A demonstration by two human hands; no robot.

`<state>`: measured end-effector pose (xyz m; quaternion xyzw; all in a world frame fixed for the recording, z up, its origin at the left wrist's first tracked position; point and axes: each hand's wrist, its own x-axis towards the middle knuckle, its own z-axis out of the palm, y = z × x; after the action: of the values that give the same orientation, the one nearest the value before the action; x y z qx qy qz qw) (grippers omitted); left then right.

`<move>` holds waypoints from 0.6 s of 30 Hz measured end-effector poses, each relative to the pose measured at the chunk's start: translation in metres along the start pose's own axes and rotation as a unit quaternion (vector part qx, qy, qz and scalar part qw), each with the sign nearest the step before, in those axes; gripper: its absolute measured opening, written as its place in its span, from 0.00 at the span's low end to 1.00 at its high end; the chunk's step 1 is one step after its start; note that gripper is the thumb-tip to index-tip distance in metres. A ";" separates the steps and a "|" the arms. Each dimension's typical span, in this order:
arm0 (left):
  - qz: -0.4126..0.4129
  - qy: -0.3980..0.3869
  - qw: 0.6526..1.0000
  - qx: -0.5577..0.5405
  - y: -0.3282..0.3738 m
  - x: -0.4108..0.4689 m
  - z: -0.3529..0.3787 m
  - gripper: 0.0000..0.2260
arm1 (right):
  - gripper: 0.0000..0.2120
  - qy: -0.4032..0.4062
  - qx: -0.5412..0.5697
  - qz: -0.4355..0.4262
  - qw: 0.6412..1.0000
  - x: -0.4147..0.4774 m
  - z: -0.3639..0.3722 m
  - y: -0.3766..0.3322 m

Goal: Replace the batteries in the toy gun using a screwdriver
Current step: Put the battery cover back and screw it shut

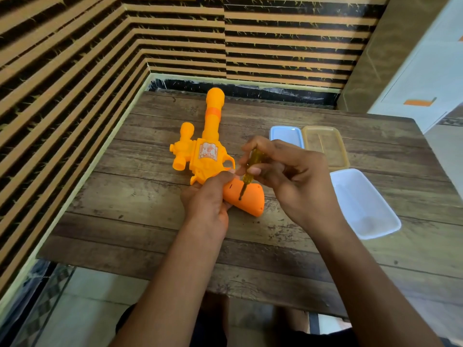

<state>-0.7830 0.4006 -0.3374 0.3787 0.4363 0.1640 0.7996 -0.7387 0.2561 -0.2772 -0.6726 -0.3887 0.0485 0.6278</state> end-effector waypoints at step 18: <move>0.012 0.010 1.000 -0.017 0.005 -0.018 0.004 0.18 | 0.10 0.007 -0.068 -0.037 0.997 0.000 0.005 -0.003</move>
<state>-0.7900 0.3909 -0.3221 0.3688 0.4365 0.1847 0.7996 -0.7429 0.2596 -0.2756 -0.6989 -0.4114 -0.0058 0.5850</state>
